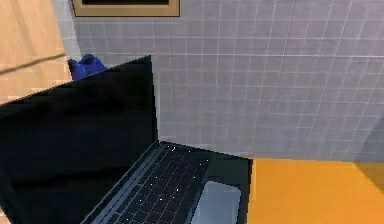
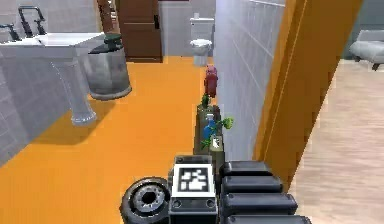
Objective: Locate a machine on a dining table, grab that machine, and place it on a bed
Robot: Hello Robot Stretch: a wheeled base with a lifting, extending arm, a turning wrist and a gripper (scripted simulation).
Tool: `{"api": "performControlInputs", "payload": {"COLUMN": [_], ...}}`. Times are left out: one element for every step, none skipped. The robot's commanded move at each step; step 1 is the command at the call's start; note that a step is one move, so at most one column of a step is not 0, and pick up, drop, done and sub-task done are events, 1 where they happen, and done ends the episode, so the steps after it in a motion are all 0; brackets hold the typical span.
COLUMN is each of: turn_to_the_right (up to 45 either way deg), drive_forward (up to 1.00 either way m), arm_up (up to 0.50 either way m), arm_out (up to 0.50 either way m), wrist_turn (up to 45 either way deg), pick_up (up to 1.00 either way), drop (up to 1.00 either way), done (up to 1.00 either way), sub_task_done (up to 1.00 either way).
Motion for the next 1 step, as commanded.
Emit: {"api": "performControlInputs", "payload": {"turn_to_the_right": [45.0], "drive_forward": [0.0], "arm_up": [0.0], "arm_out": [0.0], "wrist_turn": [0.0], "pick_up": [0.0], "drop": [0.0], "done": [0.0], "sub_task_done": [0.0]}}
